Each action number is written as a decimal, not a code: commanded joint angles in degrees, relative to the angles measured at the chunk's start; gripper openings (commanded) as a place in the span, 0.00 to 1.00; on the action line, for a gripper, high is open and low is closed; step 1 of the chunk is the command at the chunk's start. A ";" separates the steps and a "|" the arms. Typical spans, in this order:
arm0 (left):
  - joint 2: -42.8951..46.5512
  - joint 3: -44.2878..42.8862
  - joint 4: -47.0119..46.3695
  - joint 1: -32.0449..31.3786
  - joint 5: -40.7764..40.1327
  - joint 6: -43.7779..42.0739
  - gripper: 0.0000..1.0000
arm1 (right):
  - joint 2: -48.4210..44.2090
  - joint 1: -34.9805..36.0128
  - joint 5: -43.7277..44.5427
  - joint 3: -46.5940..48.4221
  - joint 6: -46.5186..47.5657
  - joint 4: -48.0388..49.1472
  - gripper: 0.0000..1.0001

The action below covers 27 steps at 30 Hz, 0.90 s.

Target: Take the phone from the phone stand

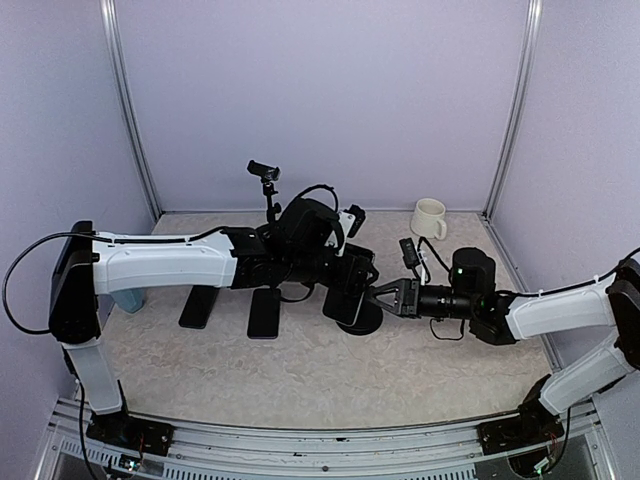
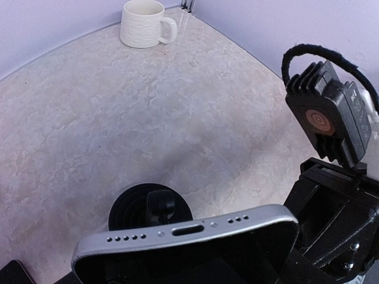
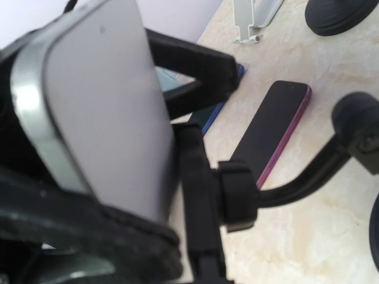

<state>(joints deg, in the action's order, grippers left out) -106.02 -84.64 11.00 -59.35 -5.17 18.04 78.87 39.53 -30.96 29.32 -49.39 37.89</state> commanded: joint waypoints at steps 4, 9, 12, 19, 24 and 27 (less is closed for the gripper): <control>4.53 0.94 -7.97 -1.29 3.67 0.41 0.39 | 0.91 -0.49 0.84 1.60 0.53 -1.86 0.00; 8.01 3.63 -12.91 -1.55 8.39 1.24 0.39 | 1.02 -0.50 1.24 1.69 0.66 -1.60 0.00; 9.23 4.58 -14.48 -1.47 10.19 1.60 0.39 | 1.02 -0.50 1.38 1.70 0.59 -1.54 0.00; 11.42 6.13 -16.51 -1.76 13.21 1.62 0.39 | 0.66 -0.50 1.89 2.05 1.49 -2.33 0.00; 16.54 8.93 -17.55 -1.87 11.25 0.72 0.39 | 1.05 -1.13 2.26 4.30 3.15 -2.76 0.00; 19.97 10.61 -15.94 -1.29 6.69 -0.01 0.39 | 2.06 -2.26 1.78 6.34 3.95 -2.69 0.00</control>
<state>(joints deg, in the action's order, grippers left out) -92.44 -74.96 -1.91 -60.95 5.65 19.07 79.72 39.05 -30.55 32.01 -47.42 35.46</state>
